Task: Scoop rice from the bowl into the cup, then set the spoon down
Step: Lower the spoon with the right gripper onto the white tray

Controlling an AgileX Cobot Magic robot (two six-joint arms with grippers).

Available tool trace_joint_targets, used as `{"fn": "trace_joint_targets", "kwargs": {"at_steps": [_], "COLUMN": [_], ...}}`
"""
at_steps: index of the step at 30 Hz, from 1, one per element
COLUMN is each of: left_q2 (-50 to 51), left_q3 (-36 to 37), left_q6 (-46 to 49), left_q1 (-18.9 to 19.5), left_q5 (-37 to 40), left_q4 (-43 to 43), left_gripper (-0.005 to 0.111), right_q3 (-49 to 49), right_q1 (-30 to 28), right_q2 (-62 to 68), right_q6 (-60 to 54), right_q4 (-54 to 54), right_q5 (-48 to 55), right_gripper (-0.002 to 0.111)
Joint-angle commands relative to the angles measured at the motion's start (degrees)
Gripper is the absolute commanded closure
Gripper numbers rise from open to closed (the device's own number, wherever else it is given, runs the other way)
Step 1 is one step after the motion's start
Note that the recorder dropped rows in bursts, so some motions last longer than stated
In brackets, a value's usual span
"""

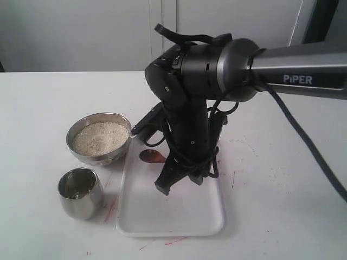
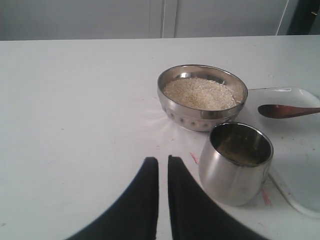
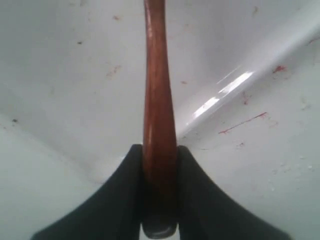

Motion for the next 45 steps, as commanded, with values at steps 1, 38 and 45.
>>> {"fn": "trace_joint_targets", "kwargs": {"at_steps": [1,38,45], "left_q2": [0.0,0.0,0.0], "left_q3": [-0.4,-0.4,-0.4], "left_q6": [-0.1,-0.1,-0.1], "left_q1": [0.1,0.1,0.1], "left_q5": [-0.2,-0.2,-0.2], "left_q4": [-0.4,-0.4,-0.4], "left_gripper": [0.092,0.092,0.092], "right_q3": [-0.4,-0.4,-0.3], "right_q1": [-0.6,-0.6,-0.6], "right_q2": [0.3,5.0,5.2], "right_q6": [-0.2,2.6,4.0], "right_q4": [-2.1,-1.8,-0.2], "right_q5": [0.1,-7.0,-8.8], "right_gripper": [0.108,0.108,0.108]}}
